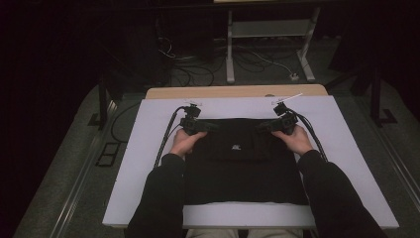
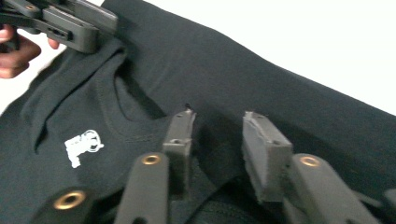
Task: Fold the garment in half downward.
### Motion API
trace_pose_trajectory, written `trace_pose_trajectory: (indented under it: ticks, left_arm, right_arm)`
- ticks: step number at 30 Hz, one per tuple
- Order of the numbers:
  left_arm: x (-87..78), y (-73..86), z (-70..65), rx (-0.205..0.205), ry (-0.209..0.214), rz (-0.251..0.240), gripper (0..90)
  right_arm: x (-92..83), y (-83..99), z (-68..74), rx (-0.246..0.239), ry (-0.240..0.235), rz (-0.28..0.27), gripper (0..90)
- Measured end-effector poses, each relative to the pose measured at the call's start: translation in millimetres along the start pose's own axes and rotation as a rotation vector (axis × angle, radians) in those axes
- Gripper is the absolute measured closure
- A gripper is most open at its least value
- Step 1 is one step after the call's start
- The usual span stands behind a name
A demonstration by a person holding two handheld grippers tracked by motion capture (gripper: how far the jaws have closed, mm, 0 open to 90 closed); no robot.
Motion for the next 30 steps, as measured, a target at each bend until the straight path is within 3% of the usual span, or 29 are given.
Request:
trace_pose_trajectory:
  ticks: [7,15,30]
  left_arm:
    - [2.4,1.7,-3.8,0.013,0.016,0.013,65.7]
    - [-0.2,1.6,-6.5,0.026,0.032,0.015,82.9]
    - [-9.7,-3.7,-8.5,0.017,0.037,-0.006,85.6]
  right_arm:
    - [-1.5,0.7,0.8,-0.012,0.007,0.010,80.3]
    - [-3.4,1.8,5.9,-0.034,-0.013,0.018,84.2]
    - [-13.5,-1.2,6.2,-0.017,-0.039,0.008,85.1]
Point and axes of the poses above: each handheld gripper's, and its own axes: x roughly forward along the jaws, y roughly out of its underside, z roughly to its left, the point moved 9 cm from there along x, roughly forward along the jaws, and after that the axes turned 1 degree about -x, right-handed, at the moved point
